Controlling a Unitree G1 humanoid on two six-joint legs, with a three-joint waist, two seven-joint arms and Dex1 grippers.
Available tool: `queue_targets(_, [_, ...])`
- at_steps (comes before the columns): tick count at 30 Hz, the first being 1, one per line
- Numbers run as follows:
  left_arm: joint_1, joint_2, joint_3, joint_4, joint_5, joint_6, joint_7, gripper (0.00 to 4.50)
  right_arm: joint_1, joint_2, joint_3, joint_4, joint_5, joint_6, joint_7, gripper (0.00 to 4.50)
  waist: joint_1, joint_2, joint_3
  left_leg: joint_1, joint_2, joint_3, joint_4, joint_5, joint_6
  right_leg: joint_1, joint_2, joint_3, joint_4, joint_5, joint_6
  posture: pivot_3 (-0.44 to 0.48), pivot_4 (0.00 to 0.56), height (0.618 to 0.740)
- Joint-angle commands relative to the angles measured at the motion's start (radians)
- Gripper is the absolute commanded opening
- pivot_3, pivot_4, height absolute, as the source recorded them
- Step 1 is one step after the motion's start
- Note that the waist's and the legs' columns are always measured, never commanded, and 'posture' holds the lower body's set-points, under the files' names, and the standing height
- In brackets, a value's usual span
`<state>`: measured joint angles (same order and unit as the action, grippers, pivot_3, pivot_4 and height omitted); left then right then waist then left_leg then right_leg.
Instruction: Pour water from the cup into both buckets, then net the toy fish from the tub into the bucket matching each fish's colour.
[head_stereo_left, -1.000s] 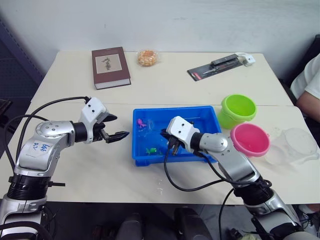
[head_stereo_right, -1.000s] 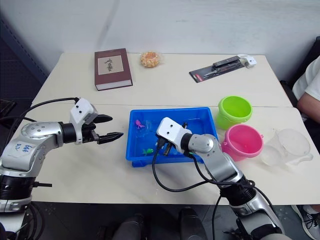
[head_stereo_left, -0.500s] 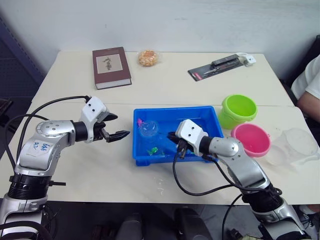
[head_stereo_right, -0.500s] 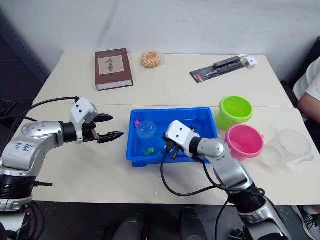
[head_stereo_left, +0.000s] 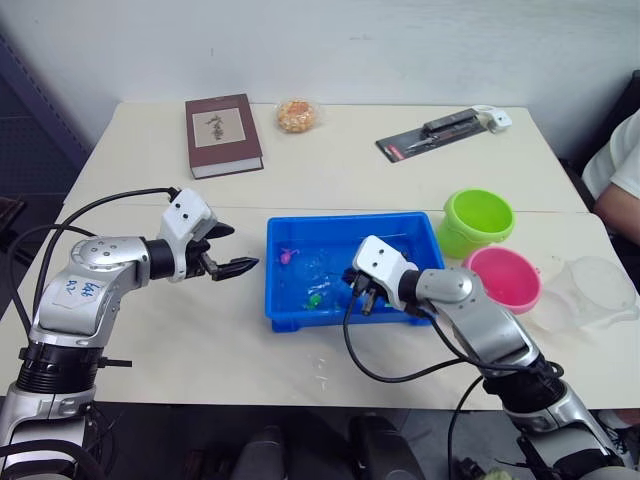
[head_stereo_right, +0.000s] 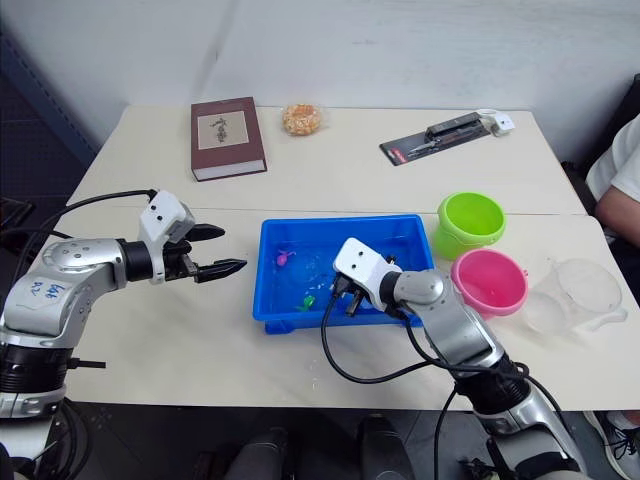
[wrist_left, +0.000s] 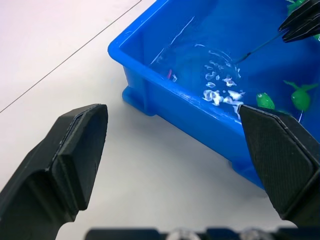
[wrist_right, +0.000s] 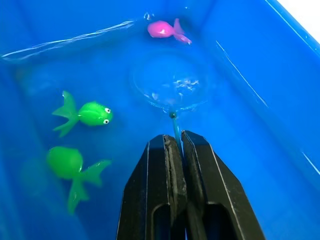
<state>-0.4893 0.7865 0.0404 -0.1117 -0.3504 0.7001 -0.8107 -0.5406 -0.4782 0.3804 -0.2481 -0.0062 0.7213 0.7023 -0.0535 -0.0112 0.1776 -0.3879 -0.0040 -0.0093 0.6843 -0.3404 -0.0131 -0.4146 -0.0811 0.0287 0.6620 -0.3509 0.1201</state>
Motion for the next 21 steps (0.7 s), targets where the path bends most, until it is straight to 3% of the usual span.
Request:
queue_targets(1, [-0.021, 0.004, 0.022, -0.023, -0.008, -0.008, -0.003, 4.46, -0.049, 0.041, 0.030, 0.023, -0.024, 0.004, -0.021, 0.00, 0.000, 0.000, 0.000, 0.000, 0.000, 0.000, 0.000, 0.000, 0.000, 0.000, 0.000, 0.000, 0.000, 0.000, 0.000, 0.000, 0.150, 0.740])
queue_targets(11, [-0.020, 0.002, 0.025, -0.027, -0.011, -0.005, 0.000, 4.46, -0.039, 0.108, -0.011, 0.028, 0.020, -0.126, -0.020, 0.00, -0.003, 0.000, 0.000, 0.000, 0.000, 0.000, 0.000, 0.000, 0.000, 0.000, 0.000, -0.004, 0.000, 0.000, 0.000, 0.000, 0.150, 0.740])
queue_targets(21, [-0.002, 0.009, 0.038, -0.042, -0.017, -0.003, 0.001, 4.46, 0.140, -0.032, -0.205, -0.228, 0.158, -0.084, 0.044, 0.00, 0.005, 0.000, 0.000, 0.000, 0.000, -0.001, 0.000, 0.000, 0.000, 0.001, 0.000, -0.009, 0.000, 0.000, 0.000, 0.000, 0.150, 0.740])
